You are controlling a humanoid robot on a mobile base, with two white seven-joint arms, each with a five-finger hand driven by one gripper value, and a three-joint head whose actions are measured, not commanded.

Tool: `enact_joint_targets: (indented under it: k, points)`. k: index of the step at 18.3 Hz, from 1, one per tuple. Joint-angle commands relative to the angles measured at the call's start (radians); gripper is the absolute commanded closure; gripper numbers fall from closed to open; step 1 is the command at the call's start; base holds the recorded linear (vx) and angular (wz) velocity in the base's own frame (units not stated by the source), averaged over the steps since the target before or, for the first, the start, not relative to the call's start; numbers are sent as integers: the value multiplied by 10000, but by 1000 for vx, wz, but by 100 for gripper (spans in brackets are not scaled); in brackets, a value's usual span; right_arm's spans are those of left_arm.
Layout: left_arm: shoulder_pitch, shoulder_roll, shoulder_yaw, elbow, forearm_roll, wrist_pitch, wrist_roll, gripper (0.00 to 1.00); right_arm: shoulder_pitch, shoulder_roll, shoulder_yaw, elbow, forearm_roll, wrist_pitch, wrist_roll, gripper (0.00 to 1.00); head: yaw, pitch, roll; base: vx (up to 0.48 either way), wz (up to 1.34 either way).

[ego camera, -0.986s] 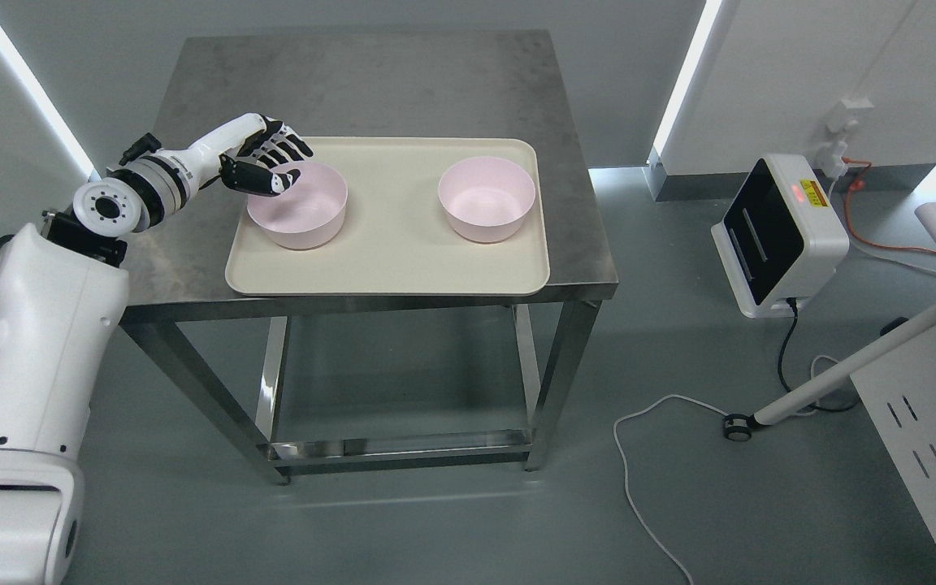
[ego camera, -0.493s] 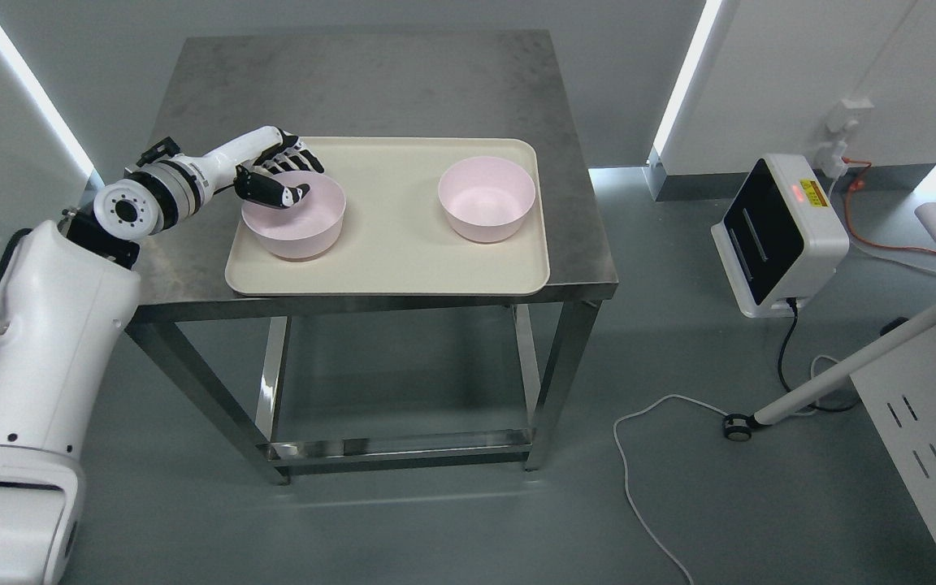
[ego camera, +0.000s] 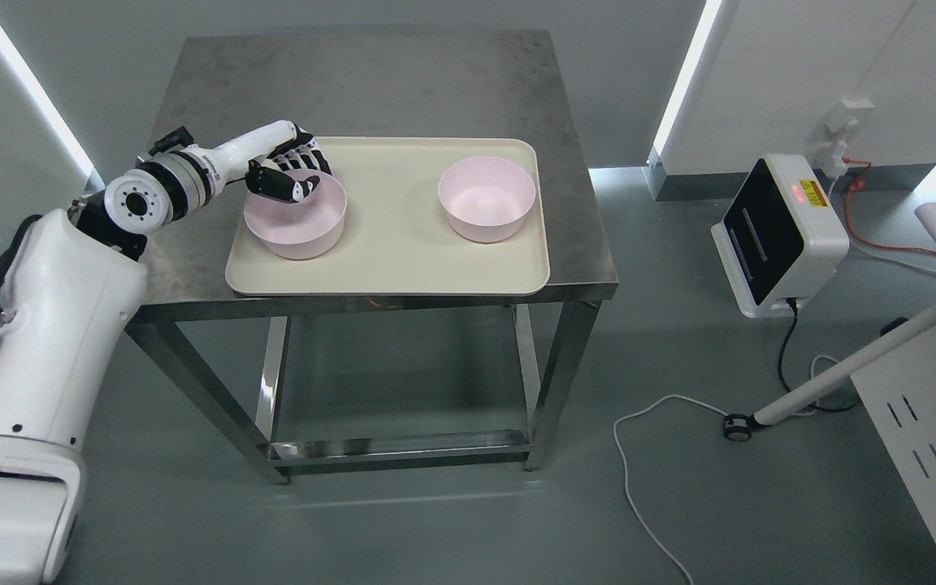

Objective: Stack pink IKEA bowls on left shelf middle
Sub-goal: 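Lift the pink bowl with the left hand and place it into the other bowl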

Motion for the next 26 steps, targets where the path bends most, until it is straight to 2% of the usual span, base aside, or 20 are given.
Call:
enact_joint_targets:
  k: [1, 7, 11, 16, 19, 22, 23, 26]
  points:
    - [78, 38, -16, 20, -17, -361, -109, 100, 291, -175, -107, -337, 0, 5, 2, 0, 0, 0, 0, 0, 0]
    - [94, -145, 458, -179, 60, -361, -246, 100, 291, -175, -107, -337, 0, 5, 2, 0, 0, 0, 0, 0, 0]
    - [-365, -881, 1088, -884, 60, 465, -692, 100, 291, -175, -123, -337, 0, 5, 2, 0, 0, 0, 0, 0, 0]
    - [-672, -1356, 1089, -1083, 75, 574, -738, 100, 291, -175, -108, -337, 0, 5, 2, 0, 0, 0, 0, 0, 0]
    - [-933, -2168, 1028, -1253, 45, 590, -906, 100, 291, -175, -108, -337, 0, 5, 2, 0, 0, 0, 0, 0, 0]
    - [-1637, -2993, 616, -1391, 30, 1170, -907, 100, 291, -175, -107, -337, 0, 5, 2, 0, 0, 0, 0, 0, 0]
    - [-1822, -2993, 309, -1391, 14, 1249, -876, 100, 291, -175, -107, -337, 0, 5, 2, 0, 0, 0, 0, 0, 0]
    - [-1916, -2993, -1604, -1361, 60, 1265, -556, 99, 291, -175, -108, -337, 0, 5, 2, 0, 0, 0, 0, 0, 0]
